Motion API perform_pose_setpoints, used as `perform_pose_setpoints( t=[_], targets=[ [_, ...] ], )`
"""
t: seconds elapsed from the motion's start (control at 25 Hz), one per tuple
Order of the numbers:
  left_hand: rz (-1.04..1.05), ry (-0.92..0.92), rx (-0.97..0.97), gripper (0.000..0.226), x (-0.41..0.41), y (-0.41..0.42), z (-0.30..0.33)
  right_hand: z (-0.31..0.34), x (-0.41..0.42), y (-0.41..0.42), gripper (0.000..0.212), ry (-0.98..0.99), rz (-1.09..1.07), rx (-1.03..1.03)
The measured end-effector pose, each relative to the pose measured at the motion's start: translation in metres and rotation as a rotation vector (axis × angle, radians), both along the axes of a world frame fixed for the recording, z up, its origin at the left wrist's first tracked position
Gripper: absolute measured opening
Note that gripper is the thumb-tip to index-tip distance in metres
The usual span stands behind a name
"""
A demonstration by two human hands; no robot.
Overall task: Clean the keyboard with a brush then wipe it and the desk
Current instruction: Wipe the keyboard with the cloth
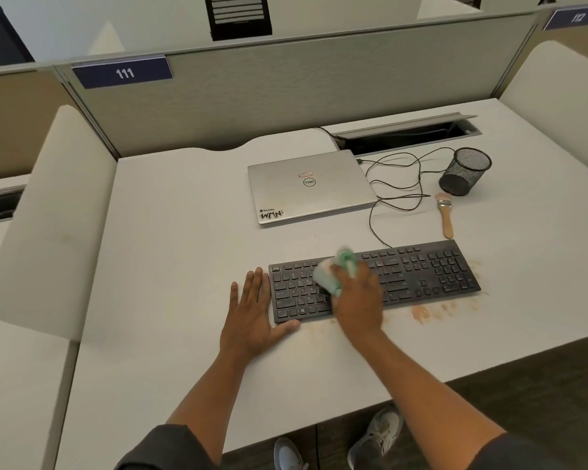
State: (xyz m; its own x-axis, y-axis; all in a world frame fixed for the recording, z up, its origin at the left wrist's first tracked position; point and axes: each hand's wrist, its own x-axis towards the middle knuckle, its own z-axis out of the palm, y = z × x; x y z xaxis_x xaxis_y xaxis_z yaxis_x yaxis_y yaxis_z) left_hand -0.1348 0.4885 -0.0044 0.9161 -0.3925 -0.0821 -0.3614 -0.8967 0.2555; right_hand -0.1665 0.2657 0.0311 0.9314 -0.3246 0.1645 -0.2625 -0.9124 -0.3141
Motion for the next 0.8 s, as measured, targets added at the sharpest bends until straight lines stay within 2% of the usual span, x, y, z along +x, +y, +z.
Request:
perform_pose_setpoints(
  t=[0.08, 0.2, 0.48, 0.64, 0.8],
  targets=[
    [-0.007, 0.002, 0.014, 0.122, 0.0, 0.0, 0.0, -0.004, -0.01, 0.023, 0.056, 0.005, 0.126, 0.021],
    [-0.006, -0.002, 0.018, 0.122, 0.0, 0.0, 0.001, -0.004, -0.019, -0.004, 0.055, 0.0, 0.181, -0.004],
    [-0.005, 0.001, 0.021, 0.121, -0.001, 0.0, 0.001, 0.008, -0.034, -0.164, 0.052, 0.091, -0.297, -0.016],
    [-0.007, -0.007, 0.022, 0.119, -0.001, 0.0, 0.002, 0.003, -0.02, -0.122, 0.053, 0.062, -0.296, 0.027],
    [-0.005, -0.005, 0.015, 0.12, -0.001, -0.001, 0.002, 0.001, -0.006, -0.03, 0.054, -0.006, -0.058, 0.05]
  ],
)
